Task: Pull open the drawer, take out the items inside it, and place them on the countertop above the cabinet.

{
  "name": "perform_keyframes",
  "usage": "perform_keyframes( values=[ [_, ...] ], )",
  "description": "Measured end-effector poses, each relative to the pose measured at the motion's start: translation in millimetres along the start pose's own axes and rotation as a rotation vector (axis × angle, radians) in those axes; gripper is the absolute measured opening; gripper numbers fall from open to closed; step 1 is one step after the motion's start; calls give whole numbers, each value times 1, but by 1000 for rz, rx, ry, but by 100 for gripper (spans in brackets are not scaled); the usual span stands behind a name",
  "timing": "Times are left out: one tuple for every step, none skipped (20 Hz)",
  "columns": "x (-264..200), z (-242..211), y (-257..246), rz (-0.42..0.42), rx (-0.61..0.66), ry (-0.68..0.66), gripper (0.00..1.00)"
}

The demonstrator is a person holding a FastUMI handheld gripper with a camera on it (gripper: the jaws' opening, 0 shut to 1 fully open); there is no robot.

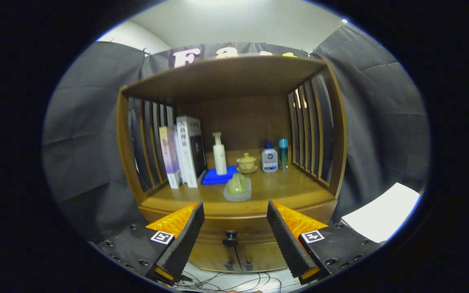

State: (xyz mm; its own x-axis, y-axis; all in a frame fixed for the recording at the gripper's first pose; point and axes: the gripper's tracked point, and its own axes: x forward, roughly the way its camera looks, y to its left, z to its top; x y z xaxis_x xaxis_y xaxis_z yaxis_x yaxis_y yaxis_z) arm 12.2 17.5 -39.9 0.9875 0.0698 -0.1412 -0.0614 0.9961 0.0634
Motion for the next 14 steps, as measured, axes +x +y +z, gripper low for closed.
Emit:
perform_keyframes(
  values=[
    [-9, 16, 7, 12, 12, -17, 98],
    [-17, 29, 11, 16, 25, -36, 98],
    [-25, 42, 16, 26, 30, -52, 98],
    [-33, 50, 21, 34, 29, -64, 98],
    [-42, 56, 24, 38, 22, -78, 98],
    [-50, 61, 27, 45, 5, -95, 98],
    [-58, 64, 28, 51, -18, -109, 98],
    [-66, 63, 29, 60, -40, -118, 98],
    [-73, 62, 31, 69, -60, -125, 98],
    [-80, 60, 32, 77, -70, -130, 98],
    [-88, 60, 33, 88, -76, -140, 98],
    [-92, 63, 35, 95, -94, -163, 98],
    [-94, 68, 30, 75, -108, -184, 98],
    [-96, 71, 26, 62, -115, -201, 98]
  ],
)
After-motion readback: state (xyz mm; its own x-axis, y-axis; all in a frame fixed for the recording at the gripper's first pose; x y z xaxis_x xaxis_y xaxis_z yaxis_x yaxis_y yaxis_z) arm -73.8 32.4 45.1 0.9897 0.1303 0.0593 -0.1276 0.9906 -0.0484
